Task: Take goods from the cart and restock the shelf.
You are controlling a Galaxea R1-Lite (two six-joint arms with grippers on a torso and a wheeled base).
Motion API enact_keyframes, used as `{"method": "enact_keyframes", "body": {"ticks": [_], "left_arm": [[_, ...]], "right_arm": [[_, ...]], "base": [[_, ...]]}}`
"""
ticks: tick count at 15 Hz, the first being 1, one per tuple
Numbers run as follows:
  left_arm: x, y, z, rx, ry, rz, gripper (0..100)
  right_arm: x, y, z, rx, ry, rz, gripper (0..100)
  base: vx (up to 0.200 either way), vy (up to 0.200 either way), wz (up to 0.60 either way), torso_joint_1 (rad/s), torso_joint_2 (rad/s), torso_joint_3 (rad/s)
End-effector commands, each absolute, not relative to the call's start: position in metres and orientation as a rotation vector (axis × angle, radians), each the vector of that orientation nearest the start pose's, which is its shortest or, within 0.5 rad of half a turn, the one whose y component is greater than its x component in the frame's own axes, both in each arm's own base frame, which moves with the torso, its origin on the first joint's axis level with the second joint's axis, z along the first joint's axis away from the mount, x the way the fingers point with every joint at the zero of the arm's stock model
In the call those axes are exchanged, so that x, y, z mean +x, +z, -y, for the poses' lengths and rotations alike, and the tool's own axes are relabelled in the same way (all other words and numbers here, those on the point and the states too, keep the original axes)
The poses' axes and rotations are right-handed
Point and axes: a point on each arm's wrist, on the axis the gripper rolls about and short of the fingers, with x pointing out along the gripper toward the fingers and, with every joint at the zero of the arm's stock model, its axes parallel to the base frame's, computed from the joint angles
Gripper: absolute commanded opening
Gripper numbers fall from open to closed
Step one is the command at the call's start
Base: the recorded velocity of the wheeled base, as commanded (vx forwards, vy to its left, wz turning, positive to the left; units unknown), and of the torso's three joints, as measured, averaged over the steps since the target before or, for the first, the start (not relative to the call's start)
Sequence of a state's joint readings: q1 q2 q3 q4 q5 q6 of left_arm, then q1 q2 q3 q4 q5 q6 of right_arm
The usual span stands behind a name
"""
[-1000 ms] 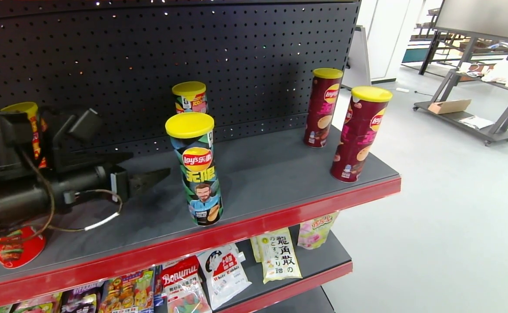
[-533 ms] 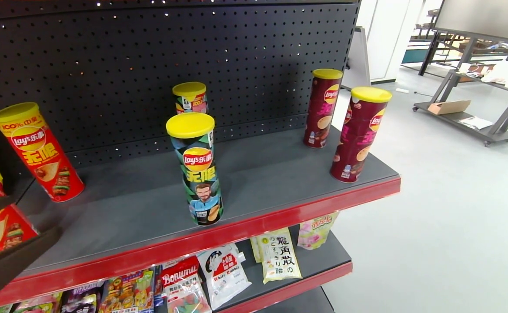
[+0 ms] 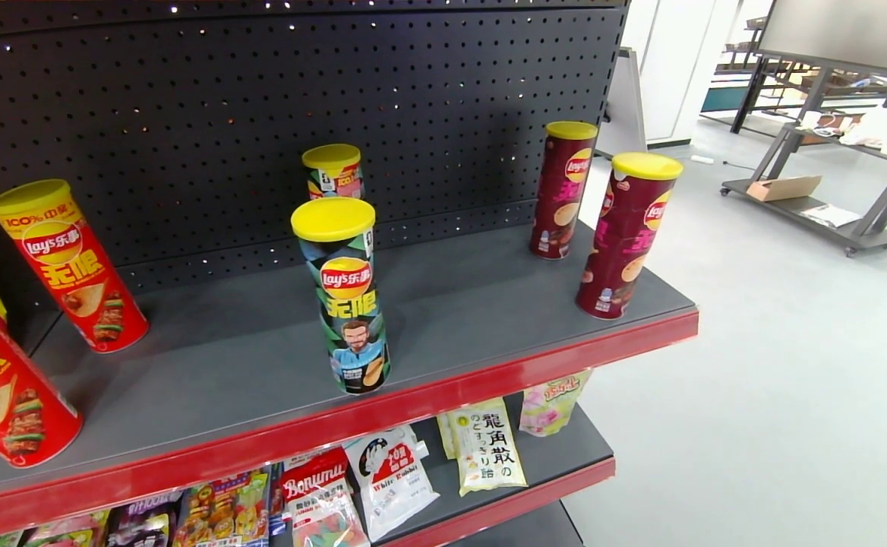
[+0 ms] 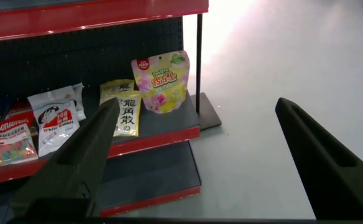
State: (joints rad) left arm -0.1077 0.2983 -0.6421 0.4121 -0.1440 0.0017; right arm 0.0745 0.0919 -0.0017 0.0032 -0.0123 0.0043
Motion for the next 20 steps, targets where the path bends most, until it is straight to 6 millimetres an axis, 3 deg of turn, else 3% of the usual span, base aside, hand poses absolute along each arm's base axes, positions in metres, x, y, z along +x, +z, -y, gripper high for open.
{"method": "enact_keyframes", "body": {"ticks": [1, 5, 13, 16, 20], "left_arm": [[-0.071, 0.202, -0.006, 0.015, -0.276, -0.039, 100], [-0.078, 0.169, -0.011, 0.007, -0.121, -0.116, 100], [-0.074, 0.166, -0.01, -0.01, -0.125, -0.113, 100], [-0.069, 0.162, -0.01, -0.012, -0.123, -0.111, 100], [-0.048, 0.141, -0.007, -0.009, -0.127, -0.09, 100]], "right_arm": [[-0.016, 0.077, 0.001, -0.001, 0.064, -0.097, 100], [-0.016, 0.077, 0.001, -0.001, 0.063, -0.095, 100], [-0.016, 0.077, 0.001, -0.003, 0.064, -0.097, 100], [-0.016, 0.077, 0.001, -0.001, 0.063, -0.095, 100], [-0.016, 0.077, 0.0, -0.027, 0.147, -0.092, 100]], "base": [[0.0, 0.0, 0.0, 0.0, 0.0, 0.0], [0.0, 0.0, 0.0, 0.0, 0.0, 0.0], [0.0, 0.0, 0.52, 0.0, 0.0, 0.003], [0.0, 0.0, 0.0, 0.0, 0.0, 0.0], [0.0, 0.0, 0.0, 0.0, 0.0, 0.0]]}}
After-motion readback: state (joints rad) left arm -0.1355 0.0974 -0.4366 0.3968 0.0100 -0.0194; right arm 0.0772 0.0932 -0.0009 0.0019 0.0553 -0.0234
